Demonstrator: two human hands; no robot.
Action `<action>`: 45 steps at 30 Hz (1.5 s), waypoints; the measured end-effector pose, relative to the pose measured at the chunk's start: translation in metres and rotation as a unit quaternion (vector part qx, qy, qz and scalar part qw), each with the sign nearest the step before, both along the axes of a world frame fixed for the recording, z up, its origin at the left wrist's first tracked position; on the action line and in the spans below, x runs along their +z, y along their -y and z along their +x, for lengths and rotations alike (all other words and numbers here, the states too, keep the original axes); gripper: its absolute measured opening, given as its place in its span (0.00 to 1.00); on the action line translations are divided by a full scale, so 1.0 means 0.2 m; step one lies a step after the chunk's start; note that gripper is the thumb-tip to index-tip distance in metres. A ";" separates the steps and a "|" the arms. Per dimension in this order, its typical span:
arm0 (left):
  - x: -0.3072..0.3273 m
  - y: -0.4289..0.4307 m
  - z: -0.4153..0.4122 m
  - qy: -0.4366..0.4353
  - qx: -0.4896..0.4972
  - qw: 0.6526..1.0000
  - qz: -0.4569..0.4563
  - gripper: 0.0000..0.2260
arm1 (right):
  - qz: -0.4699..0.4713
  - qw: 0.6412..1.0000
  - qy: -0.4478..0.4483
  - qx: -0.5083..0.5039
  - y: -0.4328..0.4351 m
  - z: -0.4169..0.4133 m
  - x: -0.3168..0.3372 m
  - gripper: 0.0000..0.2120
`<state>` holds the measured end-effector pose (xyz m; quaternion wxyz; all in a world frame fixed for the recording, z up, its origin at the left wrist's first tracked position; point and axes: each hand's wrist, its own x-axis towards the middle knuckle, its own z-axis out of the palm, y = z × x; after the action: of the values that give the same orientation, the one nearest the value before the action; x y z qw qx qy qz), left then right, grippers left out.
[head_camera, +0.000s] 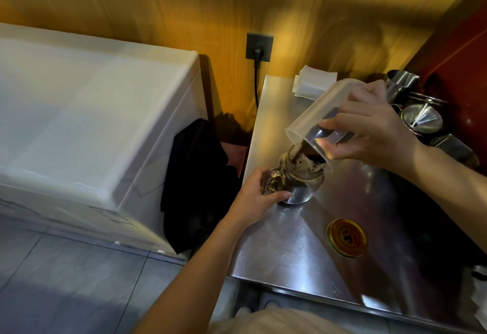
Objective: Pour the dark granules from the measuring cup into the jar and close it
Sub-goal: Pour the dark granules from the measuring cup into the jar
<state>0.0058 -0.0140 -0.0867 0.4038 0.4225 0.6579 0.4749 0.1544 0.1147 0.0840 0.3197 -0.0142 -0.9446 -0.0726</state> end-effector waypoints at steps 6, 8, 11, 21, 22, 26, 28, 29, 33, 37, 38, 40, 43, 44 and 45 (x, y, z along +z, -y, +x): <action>0.00 0.01 0.00 0.006 0.001 1.000 0.002 0.21 | 0.021 1.000 0.004 0.016 0.01 0.00 0.01 0.11; 0.00 0.00 0.00 0.007 0.003 1.000 0.002 0.22 | 0.022 0.999 0.009 0.023 0.01 0.00 0.01 0.11; 0.01 0.00 0.00 -0.002 0.000 1.000 -0.002 0.22 | 0.029 0.999 0.016 0.040 0.01 0.00 0.01 0.10; 0.01 0.01 0.00 0.010 0.007 1.000 -0.003 0.25 | 0.041 0.999 0.014 0.033 0.02 0.01 0.01 0.09; 0.00 0.01 0.00 0.012 0.008 1.000 -0.003 0.26 | 0.043 0.998 0.015 0.038 0.02 0.02 0.01 0.09; 0.00 0.00 -0.01 0.009 0.007 1.000 -0.005 0.22 | 0.058 0.996 0.025 0.059 0.03 0.01 0.01 0.09; 0.00 0.01 -0.01 0.010 0.003 1.000 -0.004 0.21 | 0.068 0.995 0.026 0.066 0.03 0.01 0.01 0.10; 0.00 0.01 0.00 0.012 0.003 1.000 -0.003 0.22 | 0.075 0.994 0.028 0.070 0.03 0.01 0.02 0.10; 0.00 0.00 -0.01 0.024 0.009 1.000 -0.006 0.23 | 0.080 0.992 0.050 0.084 0.04 0.01 0.02 0.12; -0.02 0.00 -0.01 0.031 0.005 1.000 0.001 0.24 | 0.085 0.992 0.051 0.080 0.04 0.02 0.01 0.13; -0.02 0.00 -0.01 0.032 0.006 0.999 0.003 0.24 | 0.084 0.992 0.050 0.081 0.04 0.02 0.01 0.13; -0.03 0.00 -0.01 0.031 0.006 0.999 0.005 0.24 | 0.086 0.991 0.052 0.092 0.03 0.03 0.01 0.12; -0.04 0.00 -0.02 0.028 0.002 1.000 0.007 0.22 | 0.093 0.989 0.048 0.103 0.02 0.03 0.01 0.11; -0.04 0.00 -0.03 0.027 0.001 1.000 0.008 0.22 | 0.094 0.989 0.046 0.102 0.02 0.03 0.01 0.11; -0.05 0.00 -0.03 0.028 0.001 1.000 0.010 0.21 | 0.096 0.989 0.046 0.102 0.02 0.03 0.01 0.11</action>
<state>0.0005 -0.0135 -0.0964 0.4174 0.4123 0.6423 0.4931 0.1609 0.1099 0.0853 0.2817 0.1169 -0.9433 -0.1307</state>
